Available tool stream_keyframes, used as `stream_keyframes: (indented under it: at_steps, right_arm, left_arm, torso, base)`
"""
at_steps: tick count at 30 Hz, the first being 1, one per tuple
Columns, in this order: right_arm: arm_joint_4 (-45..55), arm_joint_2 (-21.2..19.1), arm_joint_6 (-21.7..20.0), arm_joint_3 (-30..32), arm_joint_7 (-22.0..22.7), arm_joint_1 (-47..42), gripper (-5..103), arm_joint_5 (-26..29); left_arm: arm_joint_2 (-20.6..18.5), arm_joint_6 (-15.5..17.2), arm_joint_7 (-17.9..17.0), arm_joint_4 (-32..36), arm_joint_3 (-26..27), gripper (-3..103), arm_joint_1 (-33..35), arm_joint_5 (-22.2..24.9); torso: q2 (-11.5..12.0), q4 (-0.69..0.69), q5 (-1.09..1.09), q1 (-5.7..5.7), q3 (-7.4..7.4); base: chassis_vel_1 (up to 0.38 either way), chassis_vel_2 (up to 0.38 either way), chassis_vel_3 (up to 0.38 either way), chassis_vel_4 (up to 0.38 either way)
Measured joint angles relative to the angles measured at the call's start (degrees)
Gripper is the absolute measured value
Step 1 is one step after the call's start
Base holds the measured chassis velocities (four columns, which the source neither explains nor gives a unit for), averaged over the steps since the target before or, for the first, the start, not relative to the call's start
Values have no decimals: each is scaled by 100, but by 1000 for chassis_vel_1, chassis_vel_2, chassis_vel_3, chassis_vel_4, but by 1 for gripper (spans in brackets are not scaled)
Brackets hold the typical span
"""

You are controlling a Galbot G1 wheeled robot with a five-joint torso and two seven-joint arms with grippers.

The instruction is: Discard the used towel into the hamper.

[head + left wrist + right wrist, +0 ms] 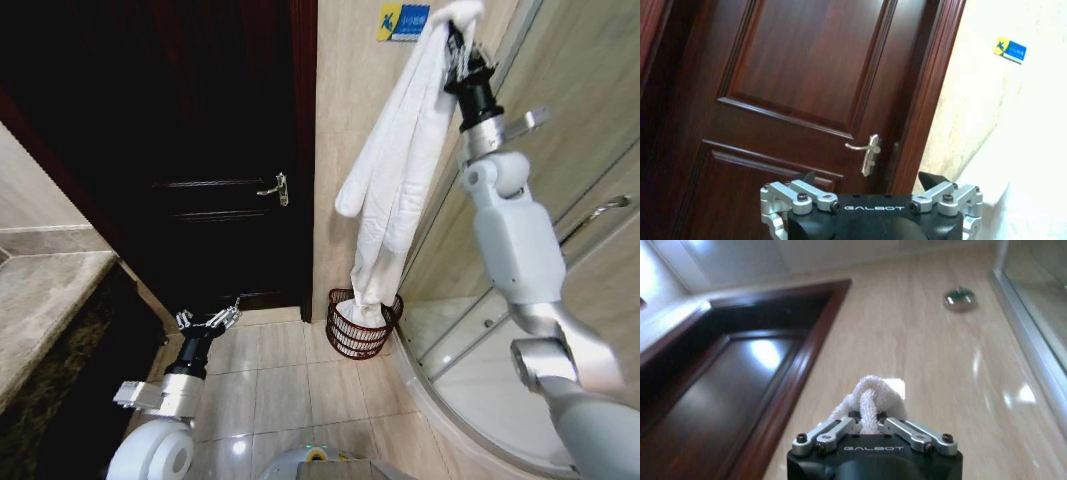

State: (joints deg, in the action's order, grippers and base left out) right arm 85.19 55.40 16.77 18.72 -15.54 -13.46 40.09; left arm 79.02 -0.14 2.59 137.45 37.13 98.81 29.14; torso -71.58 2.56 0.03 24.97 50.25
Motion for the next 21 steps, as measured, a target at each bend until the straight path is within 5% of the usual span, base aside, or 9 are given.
stream_keyframes:
  at_steps: [21]
  right_arm:
    - [-261, 186, 272, 381, -197, -1374, 6, -25]
  left_arm:
    - [0, 0, 0, 0, 0, 100, 0, 0]
  torso:
    - [0, 0, -3, 0, 0]
  base:
    - [0, 0, 0, 0]
